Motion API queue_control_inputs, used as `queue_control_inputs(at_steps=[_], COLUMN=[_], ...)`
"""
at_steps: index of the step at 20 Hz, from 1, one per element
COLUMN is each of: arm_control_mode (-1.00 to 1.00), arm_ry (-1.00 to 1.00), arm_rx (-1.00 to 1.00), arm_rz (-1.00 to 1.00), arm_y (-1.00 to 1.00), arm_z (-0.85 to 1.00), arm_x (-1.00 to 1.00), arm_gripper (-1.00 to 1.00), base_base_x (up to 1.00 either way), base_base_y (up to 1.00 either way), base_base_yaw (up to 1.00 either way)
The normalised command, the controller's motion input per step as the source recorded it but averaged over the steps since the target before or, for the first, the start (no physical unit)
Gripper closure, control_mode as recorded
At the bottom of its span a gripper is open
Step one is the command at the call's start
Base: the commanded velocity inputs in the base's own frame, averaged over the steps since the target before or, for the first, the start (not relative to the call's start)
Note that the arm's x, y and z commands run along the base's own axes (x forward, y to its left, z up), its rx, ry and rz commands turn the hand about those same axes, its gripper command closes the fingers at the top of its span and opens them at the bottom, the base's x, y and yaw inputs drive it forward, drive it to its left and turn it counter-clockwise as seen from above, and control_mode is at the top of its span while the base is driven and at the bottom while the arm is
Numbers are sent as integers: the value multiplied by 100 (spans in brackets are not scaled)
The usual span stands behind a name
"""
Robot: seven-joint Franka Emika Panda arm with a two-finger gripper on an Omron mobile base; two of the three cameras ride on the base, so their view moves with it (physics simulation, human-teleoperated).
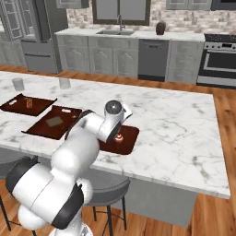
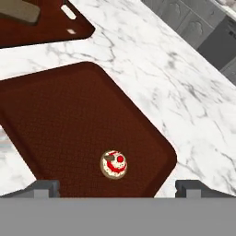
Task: Take the donut and cupcake from the fridge and place them on the empty tray on the dining counter.
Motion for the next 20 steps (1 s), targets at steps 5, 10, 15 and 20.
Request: queue_control_inputs(at_steps=[5, 10, 15, 20], arm_control_mode=[-100, -100, -100, -100], arm_ry=[0, 3, 11, 8], arm_rx=[0, 0, 0, -1], arm_rz=[13, 14, 12, 5], arm_y=[-7, 0, 0, 14], arm_z=[100, 100, 100, 94], arm_x=[-100, -100, -96, -83], arm_gripper=[-100, -100, -100, -100], base_base_x=[0, 0, 0, 0], base_base_y=[0, 0, 0, 0], base_base_yaw=[0, 0, 0, 0])
